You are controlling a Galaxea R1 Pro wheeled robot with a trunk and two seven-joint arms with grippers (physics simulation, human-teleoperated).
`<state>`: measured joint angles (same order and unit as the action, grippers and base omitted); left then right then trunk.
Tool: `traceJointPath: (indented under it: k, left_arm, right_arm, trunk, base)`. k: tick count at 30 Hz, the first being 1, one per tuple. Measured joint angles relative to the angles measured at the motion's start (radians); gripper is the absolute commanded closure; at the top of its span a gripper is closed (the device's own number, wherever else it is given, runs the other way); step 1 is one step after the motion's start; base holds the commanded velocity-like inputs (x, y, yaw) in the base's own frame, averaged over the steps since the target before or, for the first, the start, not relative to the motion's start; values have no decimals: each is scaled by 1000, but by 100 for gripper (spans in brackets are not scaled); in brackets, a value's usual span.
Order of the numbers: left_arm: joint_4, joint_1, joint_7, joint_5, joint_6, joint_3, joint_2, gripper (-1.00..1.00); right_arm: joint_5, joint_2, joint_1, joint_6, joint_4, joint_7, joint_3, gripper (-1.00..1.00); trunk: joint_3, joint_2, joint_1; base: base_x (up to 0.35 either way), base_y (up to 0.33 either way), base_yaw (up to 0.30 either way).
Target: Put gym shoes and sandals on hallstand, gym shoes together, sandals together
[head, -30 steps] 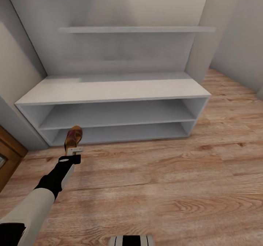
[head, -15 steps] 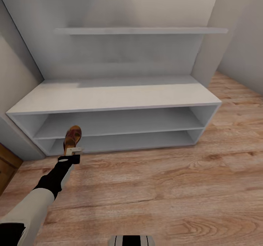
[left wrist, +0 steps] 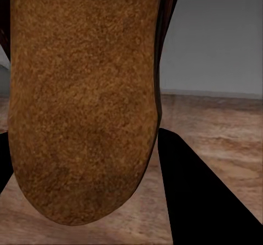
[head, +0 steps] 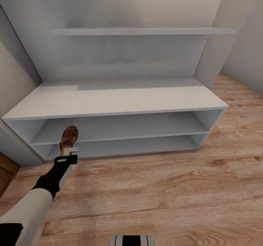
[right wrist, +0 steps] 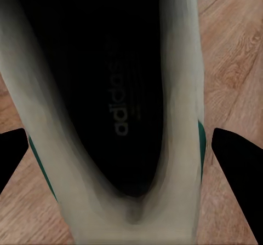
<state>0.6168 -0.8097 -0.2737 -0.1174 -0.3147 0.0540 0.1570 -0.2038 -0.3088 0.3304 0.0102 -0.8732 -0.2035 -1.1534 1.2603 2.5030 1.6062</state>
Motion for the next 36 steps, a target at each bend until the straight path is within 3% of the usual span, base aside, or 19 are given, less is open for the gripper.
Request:
traceJointPath:
  k: [7,22,28,36]
  left_arm:
    - [1,0,-2,0,0,0,0,100]
    - [1,0,-3,-1,0,0,0,100]
    - [1,0,-3,0,0,0,1,100]
    - [1,0,-3,0,2,0,1,100]
  right_arm:
    - [0,0,0,0,0,0,0,100]
    - [0,0,0,0,0,0,0,100]
    - [0,0,0,0,0,0,0,100]
    - [0,0,-1,0,0,0,0,100]
  trunk:
    - [0,0,0]
    - [0,0,0]
    - [0,0,0]
    - [0,0,0]
  base:
    - [61,3,0]
    - [321,0,0]
    - [115,4,0]
    - [191,160,0]
